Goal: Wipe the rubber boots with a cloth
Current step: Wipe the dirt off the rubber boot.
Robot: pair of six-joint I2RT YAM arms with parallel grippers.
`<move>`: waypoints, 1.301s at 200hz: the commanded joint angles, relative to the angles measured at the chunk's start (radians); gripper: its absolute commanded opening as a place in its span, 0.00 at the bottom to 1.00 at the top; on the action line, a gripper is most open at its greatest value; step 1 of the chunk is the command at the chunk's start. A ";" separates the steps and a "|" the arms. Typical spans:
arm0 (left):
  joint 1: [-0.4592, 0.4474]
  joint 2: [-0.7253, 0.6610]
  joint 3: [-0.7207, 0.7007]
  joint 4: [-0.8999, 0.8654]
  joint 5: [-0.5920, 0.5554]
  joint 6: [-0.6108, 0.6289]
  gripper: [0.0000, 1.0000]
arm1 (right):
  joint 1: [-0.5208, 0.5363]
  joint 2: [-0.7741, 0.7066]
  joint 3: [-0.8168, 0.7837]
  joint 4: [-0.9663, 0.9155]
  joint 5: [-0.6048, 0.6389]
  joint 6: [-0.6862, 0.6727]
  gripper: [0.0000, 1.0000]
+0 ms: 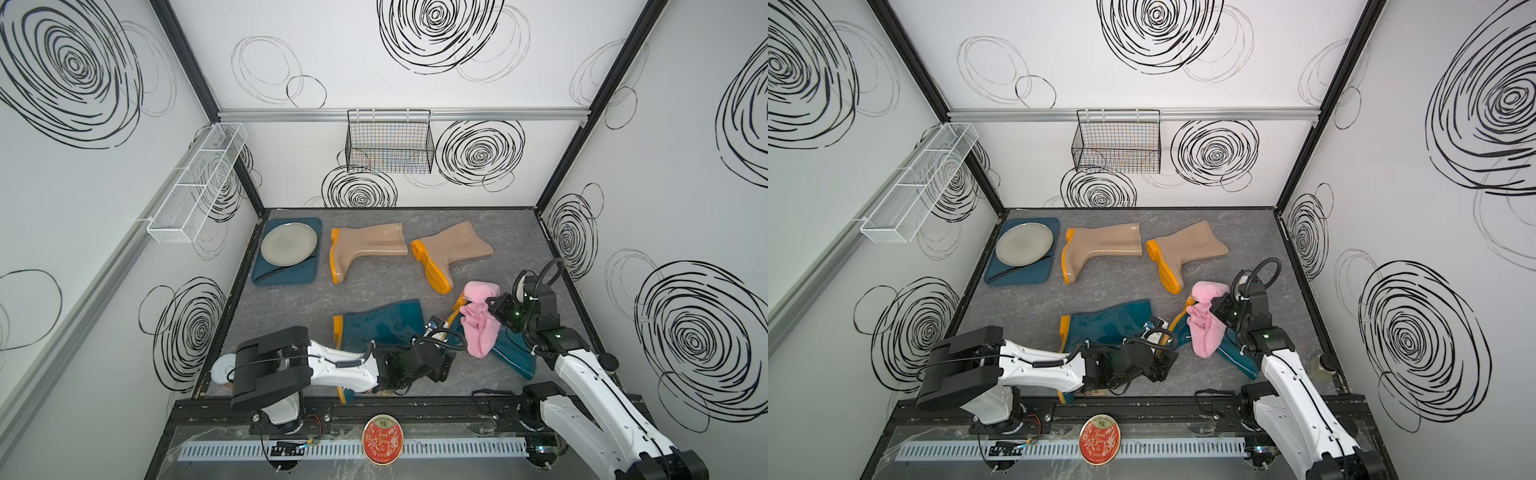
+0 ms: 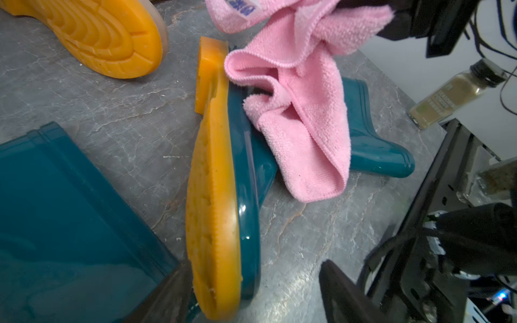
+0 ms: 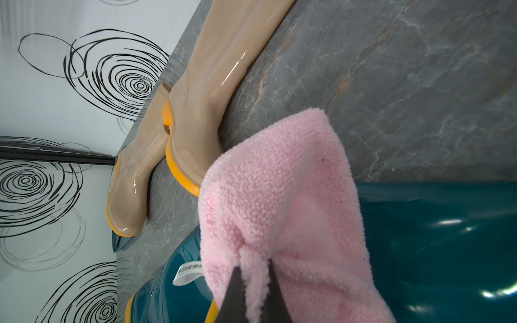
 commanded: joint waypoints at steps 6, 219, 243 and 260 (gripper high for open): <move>0.089 0.060 0.059 0.034 0.055 0.036 0.74 | 0.002 0.084 -0.028 0.175 -0.093 0.037 0.00; 0.025 0.137 0.020 0.029 0.055 -0.008 0.00 | 0.087 0.362 0.031 0.255 -0.152 0.106 0.00; 0.025 0.135 0.030 0.020 0.053 -0.009 0.00 | 0.023 0.389 0.011 0.217 -0.090 0.089 0.00; 0.025 0.135 0.038 0.015 0.052 -0.014 0.00 | -0.100 0.436 -0.001 0.190 -0.123 0.064 0.00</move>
